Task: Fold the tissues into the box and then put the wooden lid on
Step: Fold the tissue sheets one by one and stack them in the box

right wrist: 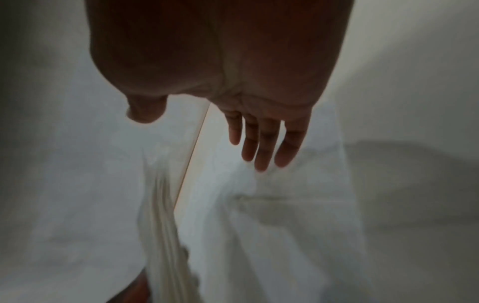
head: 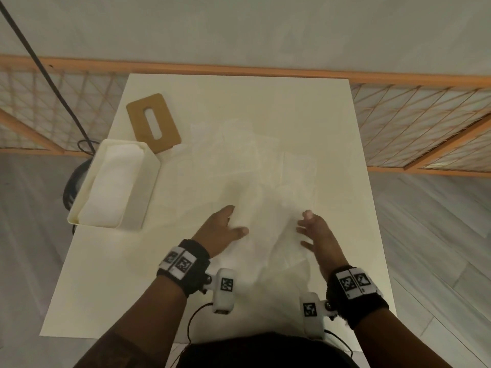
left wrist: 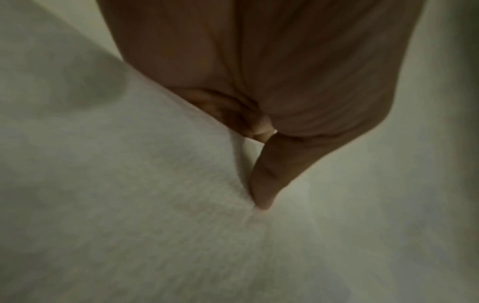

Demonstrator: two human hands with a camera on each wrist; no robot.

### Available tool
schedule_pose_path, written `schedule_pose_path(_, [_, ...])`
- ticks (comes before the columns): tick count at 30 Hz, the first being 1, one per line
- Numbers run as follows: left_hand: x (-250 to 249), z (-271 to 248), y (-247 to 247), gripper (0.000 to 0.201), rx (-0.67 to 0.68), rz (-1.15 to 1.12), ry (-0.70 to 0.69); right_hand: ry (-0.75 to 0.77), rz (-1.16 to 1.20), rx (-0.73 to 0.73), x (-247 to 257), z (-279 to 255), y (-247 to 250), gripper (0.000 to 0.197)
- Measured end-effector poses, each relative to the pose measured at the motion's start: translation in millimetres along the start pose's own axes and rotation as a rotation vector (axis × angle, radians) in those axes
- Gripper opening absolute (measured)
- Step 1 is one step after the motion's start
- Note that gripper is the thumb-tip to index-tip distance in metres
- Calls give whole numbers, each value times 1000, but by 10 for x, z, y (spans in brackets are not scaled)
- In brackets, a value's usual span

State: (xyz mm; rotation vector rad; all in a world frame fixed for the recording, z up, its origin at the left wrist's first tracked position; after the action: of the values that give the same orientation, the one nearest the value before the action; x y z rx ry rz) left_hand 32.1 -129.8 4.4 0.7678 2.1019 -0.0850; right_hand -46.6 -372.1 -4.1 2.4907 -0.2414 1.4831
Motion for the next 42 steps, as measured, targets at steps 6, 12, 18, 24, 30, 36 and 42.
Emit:
schedule_pose_path(6, [18, -153, -316, 59, 129, -551, -21, 16, 231, 365, 315, -144, -539, 65])
schedule_pose_path(12, [5, -154, -386, 61, 67, -408, -118, 152, -101, 173, 304, -59, -590, 49])
schedule_pose_path(18, [23, -122, -214, 36, -238, -196, -200, 257, -193, 107, 367, -81, -582, 29])
schedule_pose_path(24, [-61, -206, -225, 58, -273, -224, -536, 574, -42, 100, 348, -220, -628, 47])
schedule_pose_path(30, [18, -141, -285, 49, -317, -131, -504, 566, -141, -5, 266, -126, -636, 24])
schedule_pose_path(36, [-23, -102, -315, 61, -297, -185, -437, 542, -156, 16, 227, -118, -719, 37])
schedule_pose_path(42, [-96, -130, -271, 72, -351, -193, -551, 579, -110, -11, 253, -96, -710, 48])
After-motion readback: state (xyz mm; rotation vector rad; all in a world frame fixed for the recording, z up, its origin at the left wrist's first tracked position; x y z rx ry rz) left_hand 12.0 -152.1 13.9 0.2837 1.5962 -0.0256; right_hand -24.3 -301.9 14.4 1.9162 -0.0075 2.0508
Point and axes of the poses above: each hand's wrist, its own z-axis towards the middle knuckle, its own y-axis out of the back of the hand, x = y × z, the point moved 1 cm from there along z, towards the middle knuckle, and after that the axes turned 6 degrees about y, right-handed, at the moved point
